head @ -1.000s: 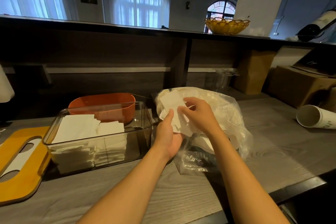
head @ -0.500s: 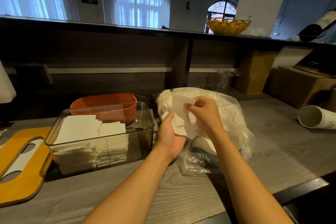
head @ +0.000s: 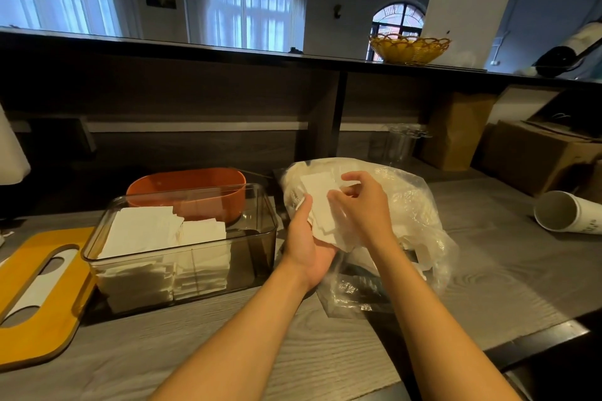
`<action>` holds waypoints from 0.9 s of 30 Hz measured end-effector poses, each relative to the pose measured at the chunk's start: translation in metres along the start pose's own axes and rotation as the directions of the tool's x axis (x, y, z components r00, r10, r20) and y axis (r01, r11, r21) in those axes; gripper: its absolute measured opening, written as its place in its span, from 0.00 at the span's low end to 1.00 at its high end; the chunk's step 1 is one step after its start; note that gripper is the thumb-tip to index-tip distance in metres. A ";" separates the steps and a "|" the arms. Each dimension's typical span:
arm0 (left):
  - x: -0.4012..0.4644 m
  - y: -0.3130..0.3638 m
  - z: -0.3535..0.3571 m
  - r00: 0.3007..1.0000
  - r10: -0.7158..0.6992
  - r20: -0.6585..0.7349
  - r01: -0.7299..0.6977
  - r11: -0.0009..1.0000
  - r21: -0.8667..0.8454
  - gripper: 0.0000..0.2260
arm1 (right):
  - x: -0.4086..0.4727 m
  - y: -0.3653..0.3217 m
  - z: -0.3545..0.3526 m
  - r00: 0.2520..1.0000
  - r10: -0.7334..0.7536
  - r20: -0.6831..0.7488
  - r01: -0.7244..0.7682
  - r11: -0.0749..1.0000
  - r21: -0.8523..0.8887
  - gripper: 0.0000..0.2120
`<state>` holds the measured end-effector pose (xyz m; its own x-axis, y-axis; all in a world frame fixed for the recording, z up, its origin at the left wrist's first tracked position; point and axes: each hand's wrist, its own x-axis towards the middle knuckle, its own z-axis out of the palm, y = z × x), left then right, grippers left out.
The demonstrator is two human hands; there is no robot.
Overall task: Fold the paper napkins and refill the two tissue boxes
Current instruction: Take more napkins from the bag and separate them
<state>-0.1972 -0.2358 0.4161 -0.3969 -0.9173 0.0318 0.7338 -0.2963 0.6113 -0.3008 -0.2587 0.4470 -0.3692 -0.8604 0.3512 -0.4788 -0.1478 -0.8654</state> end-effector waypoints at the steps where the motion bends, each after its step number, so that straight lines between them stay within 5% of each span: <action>1: 0.000 0.000 0.000 1.000 0.000 -0.005 0.000 1.000 0.000 0.22 | 0.000 -0.001 -0.001 0.999 -0.033 -0.003 0.033 0.998 -0.049 0.15; 5: -0.002 0.003 -0.001 0.999 0.031 -0.021 -0.032 0.998 -0.047 0.26 | -0.005 -0.008 -0.005 0.980 -0.192 0.057 0.198 0.972 -0.129 0.05; 8: -0.005 0.004 -0.001 0.998 0.033 -0.056 -0.034 0.999 -0.031 0.29 | -0.013 -0.011 0.002 0.965 -0.194 0.180 0.221 0.964 -0.149 0.10; 12: -0.006 0.004 0.000 0.997 0.021 -0.074 -0.023 0.999 -0.024 0.29 | -0.012 -0.009 0.006 0.966 -0.142 0.214 0.185 0.963 -0.196 0.16; 27: -0.004 0.003 0.001 1.000 0.003 0.019 -0.003 0.999 -0.033 0.23 | -0.009 -0.013 -0.015 0.953 0.051 0.299 -0.076 0.994 0.074 0.06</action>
<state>-0.1940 -0.2333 0.4185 -0.4051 -0.9130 0.0490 0.7526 -0.3025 0.5849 -0.3033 -0.2420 0.4609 -0.1385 -0.9731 0.1839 -0.3888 -0.1174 -0.9138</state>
